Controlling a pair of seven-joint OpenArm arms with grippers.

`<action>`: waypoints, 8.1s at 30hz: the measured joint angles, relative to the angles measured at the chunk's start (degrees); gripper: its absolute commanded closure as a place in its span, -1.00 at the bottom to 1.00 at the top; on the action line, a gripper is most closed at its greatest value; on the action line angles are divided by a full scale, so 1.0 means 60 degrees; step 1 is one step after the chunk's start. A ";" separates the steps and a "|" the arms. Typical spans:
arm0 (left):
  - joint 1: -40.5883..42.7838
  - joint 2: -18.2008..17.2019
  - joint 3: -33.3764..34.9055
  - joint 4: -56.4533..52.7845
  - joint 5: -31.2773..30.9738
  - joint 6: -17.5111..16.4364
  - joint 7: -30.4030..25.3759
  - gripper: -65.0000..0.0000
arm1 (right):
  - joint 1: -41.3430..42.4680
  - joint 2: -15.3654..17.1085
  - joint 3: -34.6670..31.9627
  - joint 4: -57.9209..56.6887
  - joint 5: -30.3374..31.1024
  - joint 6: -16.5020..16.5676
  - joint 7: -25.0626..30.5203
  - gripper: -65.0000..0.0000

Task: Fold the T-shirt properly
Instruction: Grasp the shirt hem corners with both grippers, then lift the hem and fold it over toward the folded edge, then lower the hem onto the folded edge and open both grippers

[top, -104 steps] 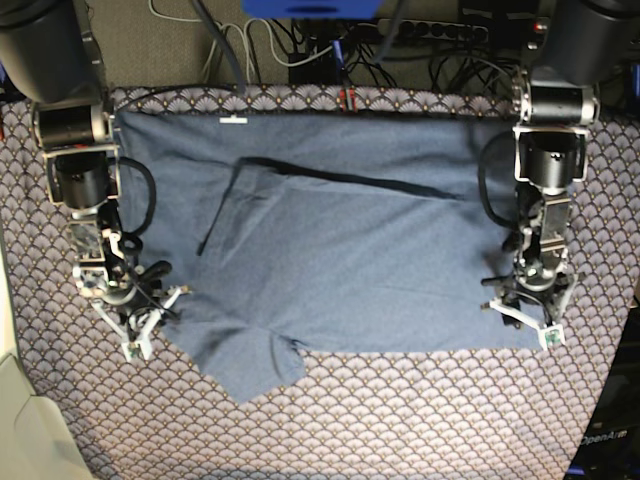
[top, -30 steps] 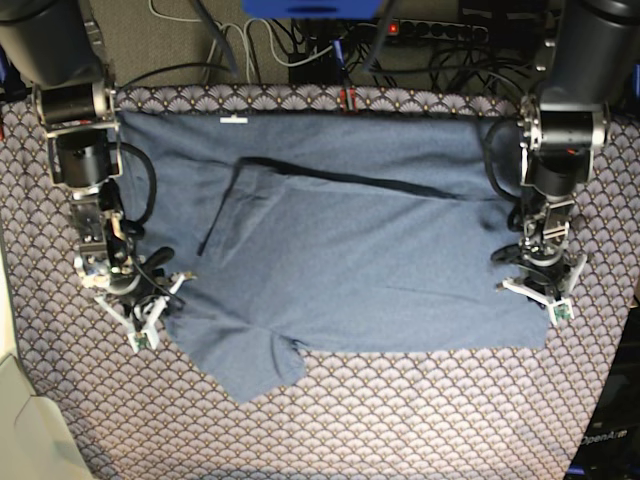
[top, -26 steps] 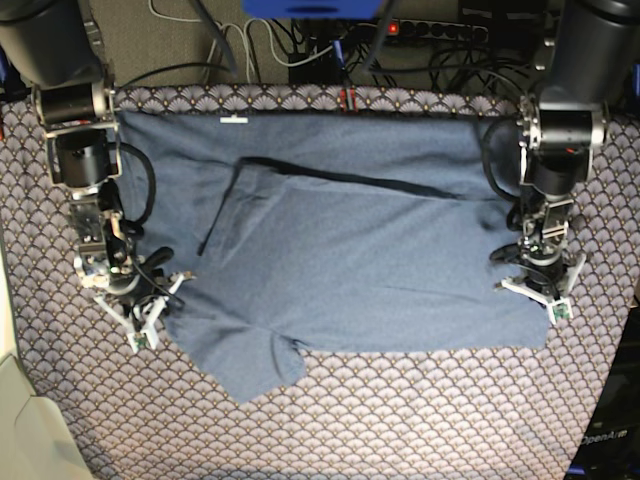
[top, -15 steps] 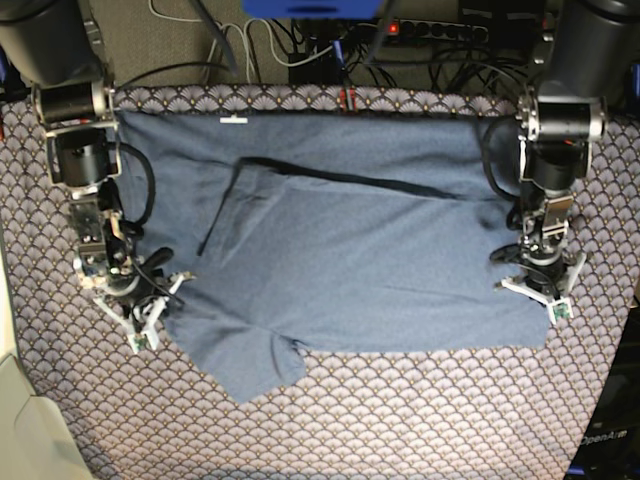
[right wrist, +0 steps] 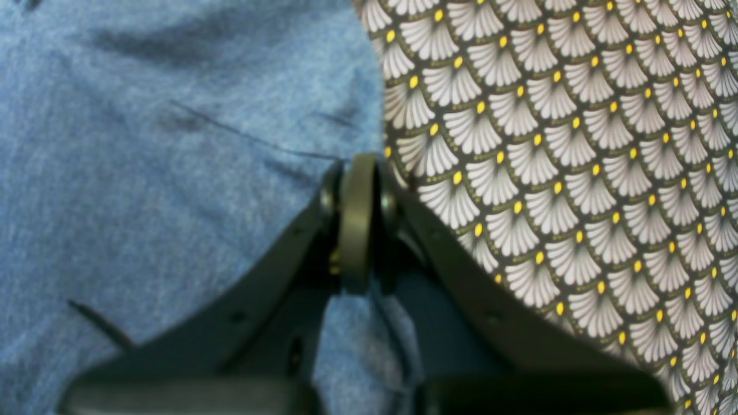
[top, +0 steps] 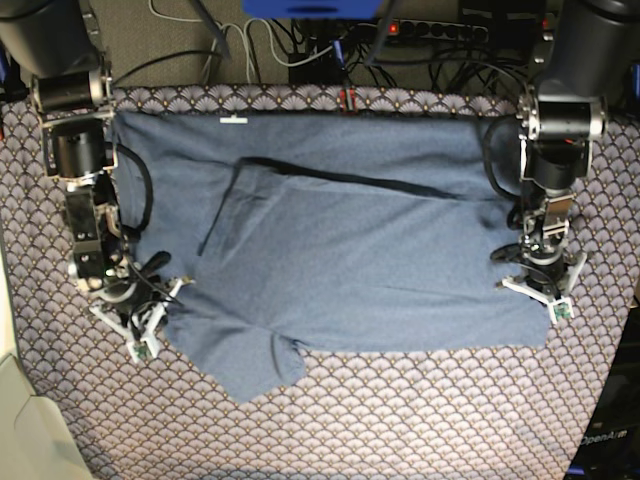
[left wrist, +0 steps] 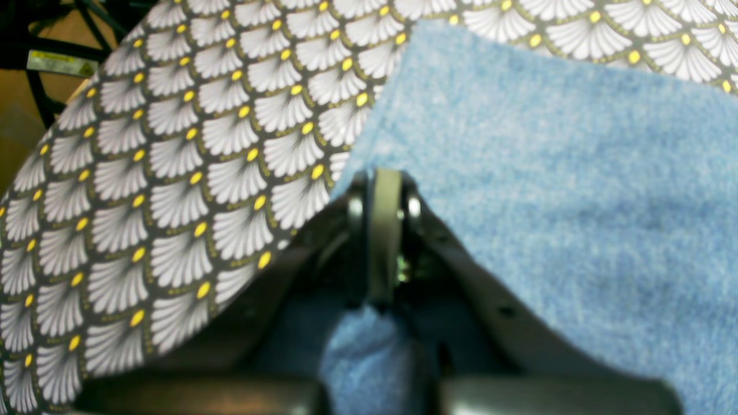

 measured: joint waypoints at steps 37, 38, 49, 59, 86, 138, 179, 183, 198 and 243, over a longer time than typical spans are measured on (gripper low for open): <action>0.0244 -0.0146 0.0044 0.0007 -0.1730 -0.1122 -0.0324 -0.34 | -0.0055 0.0025 -0.0022 0.0000 0.0000 0.0000 -0.0317 1.00; 0.0244 -0.0131 0.0044 0.0007 -0.1730 -0.1122 -0.0331 -0.30 | -0.0055 0.0025 -0.0022 0.0000 0.0000 0.0000 -0.0317 1.00; 0.0244 -0.0084 0.0018 0.0007 -0.1719 -0.1293 -0.0353 0.95 | -0.0055 0.0025 -0.0022 0.0000 0.0000 0.0000 -0.0317 1.00; 0.0492 -0.0084 0.0004 0.0838 -0.1723 -0.1191 0.0339 0.98 | -0.0058 0.0040 -0.0022 0.0029 0.0004 0.0000 -0.0313 1.00; 0.3996 -0.0025 -0.2641 0.7038 -0.1694 -0.1253 0.4386 0.98 | -0.4597 0.0229 0.2076 0.6076 0.0047 0.0073 -0.1144 1.00; 0.7297 0.0302 -0.5118 1.0754 -0.3187 -0.1330 0.7595 0.98 | -0.6484 -0.0109 0.3993 0.6889 0.0036 0.1355 -0.1035 1.00; 0.7410 0.0270 -0.5147 1.0331 -0.3191 -0.1330 0.7344 0.32 | -0.6710 -0.0353 0.3071 0.7439 0.0047 0.1351 -0.1541 0.36; 0.7410 0.0270 -0.5147 1.0331 -0.3191 -0.1333 0.7340 0.32 | -0.6685 -0.0346 0.3075 0.7402 0.0040 0.1355 -0.1541 0.36; 0.7402 0.0215 -0.4776 1.0327 -0.3155 -0.1264 0.7260 0.32 | -0.6288 -0.0350 0.3089 0.6666 0.0040 0.2131 -0.1508 1.00; 0.7570 -0.0280 -0.4736 1.0316 -0.3231 -0.1373 0.7486 0.32 | -0.8236 -0.0321 0.4258 0.8127 0.0069 0.2288 -0.1392 1.00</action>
